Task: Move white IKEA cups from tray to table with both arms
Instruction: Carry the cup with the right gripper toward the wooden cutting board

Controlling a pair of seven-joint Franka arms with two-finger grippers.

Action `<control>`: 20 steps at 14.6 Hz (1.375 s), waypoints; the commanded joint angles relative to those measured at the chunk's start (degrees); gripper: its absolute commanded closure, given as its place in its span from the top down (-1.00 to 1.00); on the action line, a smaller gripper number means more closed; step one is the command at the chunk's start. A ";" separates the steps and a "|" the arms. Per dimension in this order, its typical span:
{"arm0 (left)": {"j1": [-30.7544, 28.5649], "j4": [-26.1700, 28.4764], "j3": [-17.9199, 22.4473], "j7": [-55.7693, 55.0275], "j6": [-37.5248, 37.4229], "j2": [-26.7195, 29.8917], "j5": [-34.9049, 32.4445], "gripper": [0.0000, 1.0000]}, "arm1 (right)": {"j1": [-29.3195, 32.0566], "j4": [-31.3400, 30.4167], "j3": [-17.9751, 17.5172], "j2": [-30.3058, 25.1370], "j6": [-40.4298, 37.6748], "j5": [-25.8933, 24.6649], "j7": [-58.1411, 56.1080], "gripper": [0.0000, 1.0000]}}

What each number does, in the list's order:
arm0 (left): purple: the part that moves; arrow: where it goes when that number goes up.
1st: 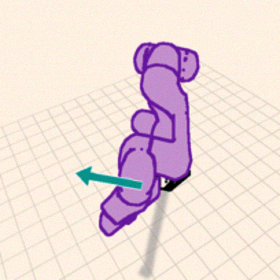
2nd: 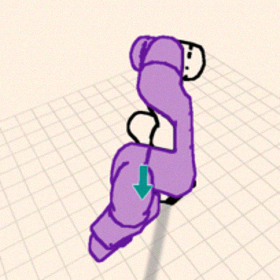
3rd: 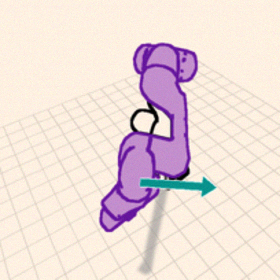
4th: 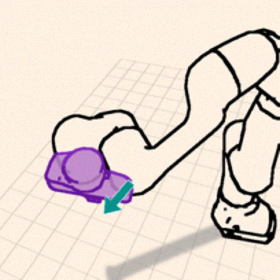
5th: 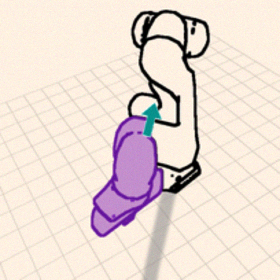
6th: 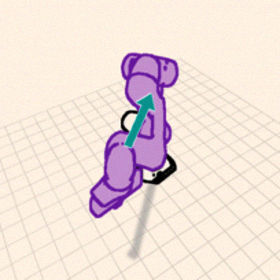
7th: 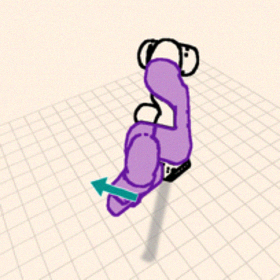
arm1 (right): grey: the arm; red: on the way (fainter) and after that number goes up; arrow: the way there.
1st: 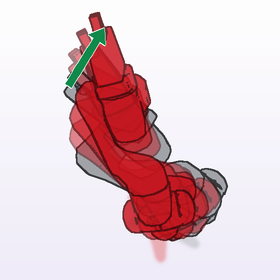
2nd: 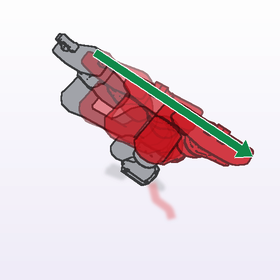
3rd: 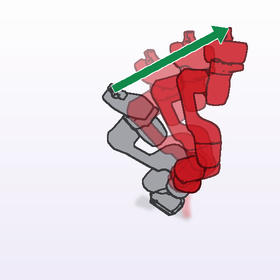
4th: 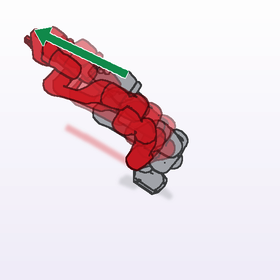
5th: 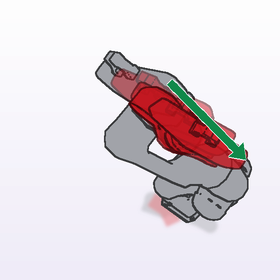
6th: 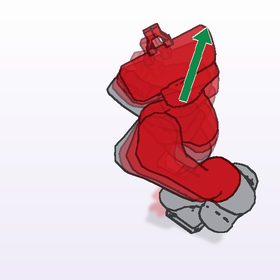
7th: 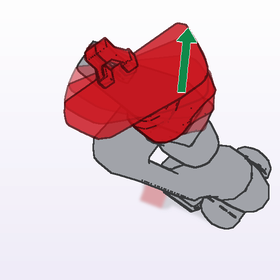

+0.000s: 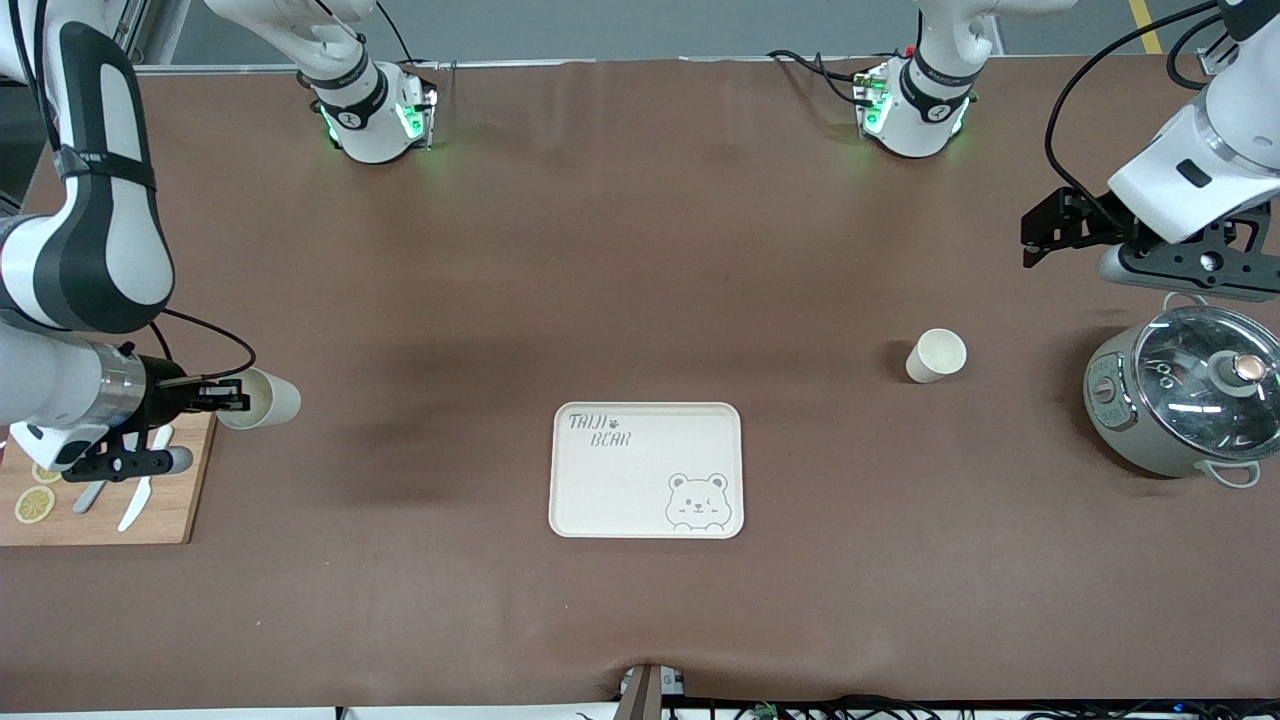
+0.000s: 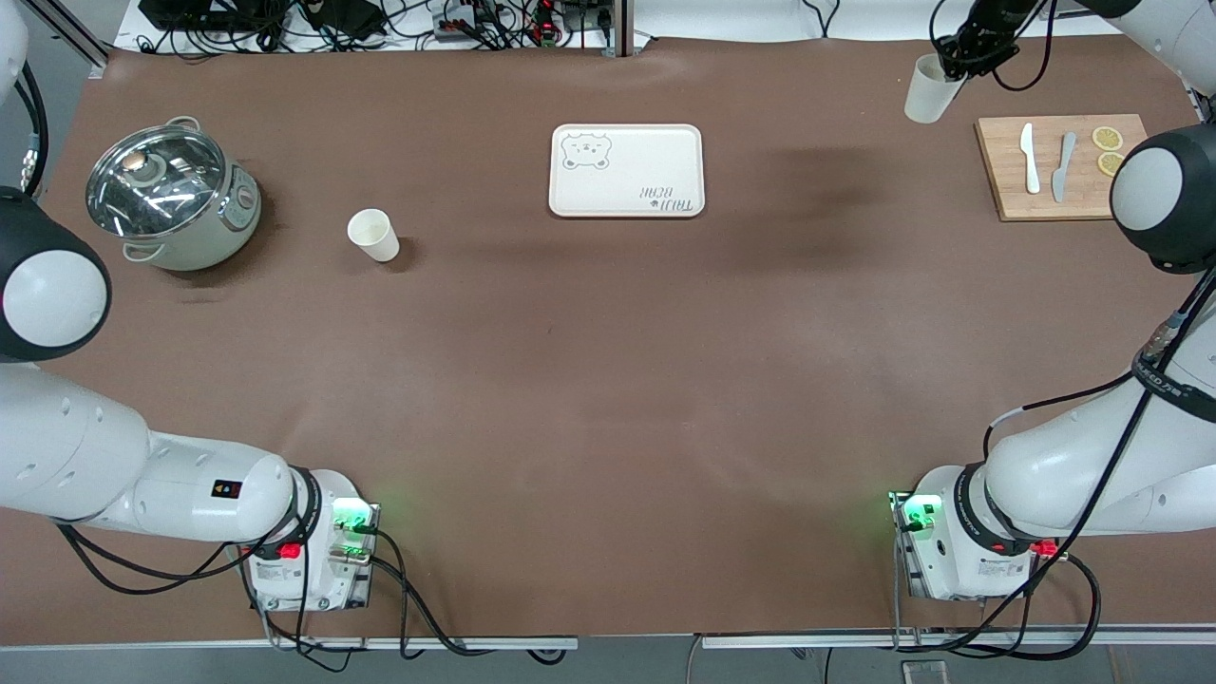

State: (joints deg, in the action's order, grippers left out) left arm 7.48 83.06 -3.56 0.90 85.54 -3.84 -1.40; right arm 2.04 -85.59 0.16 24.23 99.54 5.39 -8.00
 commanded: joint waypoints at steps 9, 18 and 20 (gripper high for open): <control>0.08 -0.88 0.31 1.03 -0.82 -0.38 -0.98 1.00 | 1.21 -23.91 -1.04 -1.82 32.97 -0.73 -4.13 -1.00; 0.17 -0.80 0.31 1.03 -0.82 -0.47 -1.06 1.00 | 0.77 -28.58 -1.04 1.78 46.96 -0.73 -4.13 -1.00; 0.17 -0.71 0.31 0.94 -0.82 -0.47 -0.98 1.00 | 0.77 -28.67 -1.13 2.93 48.72 -0.73 -4.13 -1.00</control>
State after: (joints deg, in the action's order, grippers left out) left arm 7.46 83.06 -3.50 0.91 85.54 -4.03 -1.40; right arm 2.36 -113.48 -0.38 26.46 146.00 5.24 -11.74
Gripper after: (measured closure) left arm 0.000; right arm 0.965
